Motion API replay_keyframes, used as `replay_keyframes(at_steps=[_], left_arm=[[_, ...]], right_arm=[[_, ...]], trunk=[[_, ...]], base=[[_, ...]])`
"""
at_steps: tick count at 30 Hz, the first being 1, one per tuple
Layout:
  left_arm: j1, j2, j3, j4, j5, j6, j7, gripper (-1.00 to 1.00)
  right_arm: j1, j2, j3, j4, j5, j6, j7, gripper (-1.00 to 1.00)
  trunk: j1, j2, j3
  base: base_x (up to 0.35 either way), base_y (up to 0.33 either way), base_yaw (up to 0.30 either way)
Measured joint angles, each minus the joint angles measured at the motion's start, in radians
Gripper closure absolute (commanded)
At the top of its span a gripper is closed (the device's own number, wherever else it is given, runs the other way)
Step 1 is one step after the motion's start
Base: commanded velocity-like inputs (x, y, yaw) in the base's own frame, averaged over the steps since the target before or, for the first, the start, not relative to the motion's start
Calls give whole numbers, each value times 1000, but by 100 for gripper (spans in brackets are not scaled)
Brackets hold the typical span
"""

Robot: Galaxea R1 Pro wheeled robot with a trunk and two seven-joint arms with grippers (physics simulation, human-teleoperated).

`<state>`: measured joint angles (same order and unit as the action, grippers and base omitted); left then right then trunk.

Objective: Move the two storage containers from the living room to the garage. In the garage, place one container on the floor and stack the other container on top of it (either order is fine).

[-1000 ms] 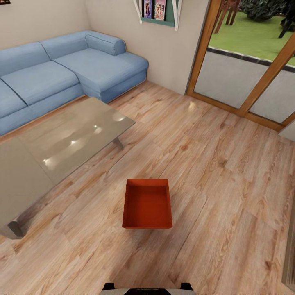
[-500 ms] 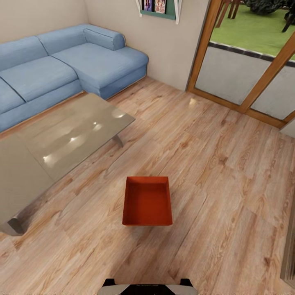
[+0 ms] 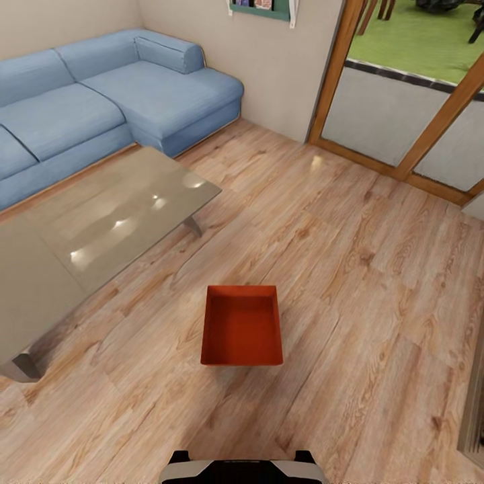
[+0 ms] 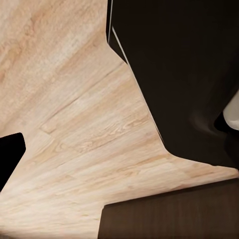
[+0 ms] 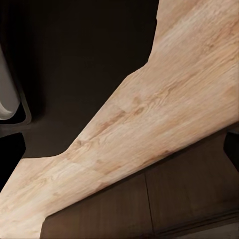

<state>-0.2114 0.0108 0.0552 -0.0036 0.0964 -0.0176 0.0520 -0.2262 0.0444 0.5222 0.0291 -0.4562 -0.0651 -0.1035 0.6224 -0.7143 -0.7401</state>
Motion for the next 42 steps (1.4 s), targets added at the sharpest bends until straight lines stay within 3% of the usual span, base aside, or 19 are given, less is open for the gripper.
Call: replay_keyframes(at_steps=[15,42], left_arm=[[0,1,0,0,0,0,0,-100],[0,0,0,0,-2,0,0,-100]], right_arm=[[0,1,0,0,0,-1,1,-100],[0,1,0,0,1,-8,13,-100]], trunk=[[0,0,-23],[0,0,-24]], base=[[0,0,0],[0,0,0]])
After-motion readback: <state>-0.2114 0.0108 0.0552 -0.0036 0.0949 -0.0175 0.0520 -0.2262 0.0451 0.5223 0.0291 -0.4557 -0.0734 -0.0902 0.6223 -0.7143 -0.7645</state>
